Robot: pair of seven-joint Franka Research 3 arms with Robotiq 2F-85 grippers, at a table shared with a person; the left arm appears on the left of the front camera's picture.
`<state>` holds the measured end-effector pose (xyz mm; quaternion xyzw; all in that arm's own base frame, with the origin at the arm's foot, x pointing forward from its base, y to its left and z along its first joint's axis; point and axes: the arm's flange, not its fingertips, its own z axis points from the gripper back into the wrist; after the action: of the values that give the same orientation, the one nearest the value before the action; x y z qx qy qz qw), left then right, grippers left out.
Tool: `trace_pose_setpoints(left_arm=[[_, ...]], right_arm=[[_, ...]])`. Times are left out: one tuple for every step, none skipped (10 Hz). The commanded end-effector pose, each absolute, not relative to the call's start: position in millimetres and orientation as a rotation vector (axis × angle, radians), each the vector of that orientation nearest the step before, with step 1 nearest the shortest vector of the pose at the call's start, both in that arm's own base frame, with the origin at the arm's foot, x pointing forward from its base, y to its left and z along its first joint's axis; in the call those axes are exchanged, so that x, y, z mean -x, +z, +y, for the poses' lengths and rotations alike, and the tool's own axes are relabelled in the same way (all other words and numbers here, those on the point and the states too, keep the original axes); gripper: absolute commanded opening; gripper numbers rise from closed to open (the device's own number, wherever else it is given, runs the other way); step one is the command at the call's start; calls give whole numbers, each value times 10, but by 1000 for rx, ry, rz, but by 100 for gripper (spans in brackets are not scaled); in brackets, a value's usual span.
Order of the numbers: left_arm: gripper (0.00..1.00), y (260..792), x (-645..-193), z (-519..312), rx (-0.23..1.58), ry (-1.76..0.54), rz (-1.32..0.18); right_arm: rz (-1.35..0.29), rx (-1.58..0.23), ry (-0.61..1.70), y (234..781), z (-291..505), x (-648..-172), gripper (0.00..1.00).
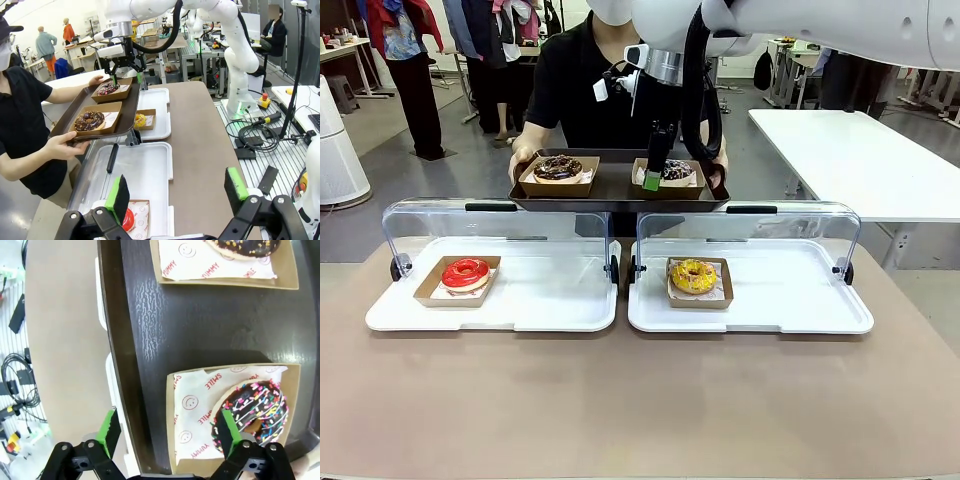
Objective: Provide the desired donut to the person.
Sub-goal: Place the picked Paper togo box onto the Handle tray extended by the person.
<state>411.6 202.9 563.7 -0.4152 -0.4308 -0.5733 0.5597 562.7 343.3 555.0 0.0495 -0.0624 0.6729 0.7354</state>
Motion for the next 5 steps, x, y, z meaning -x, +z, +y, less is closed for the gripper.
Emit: trace_pose_setpoints(left_arm=[[100,5657,-4107,2040,985,-1352,-1024],[100,5657,-4107,2040,985,-1352,-1024],[100,5657,-4107,2040,985,-1352,-1024],[100,5657,-4107,2040,985,-1352,-1024],[100,5657,-4107,2040,985,-1352,-1024]], right_arm=[[-114,-149,1497,5590,3413,-5658,100],[-96,-159,1491,5623,3399,-5614,100],[-49,-148,1506,5697,3376,-5488,100],[11,-127,1543,5849,3273,-5238,100],[44,-87,1567,6017,3041,-4991,100]])
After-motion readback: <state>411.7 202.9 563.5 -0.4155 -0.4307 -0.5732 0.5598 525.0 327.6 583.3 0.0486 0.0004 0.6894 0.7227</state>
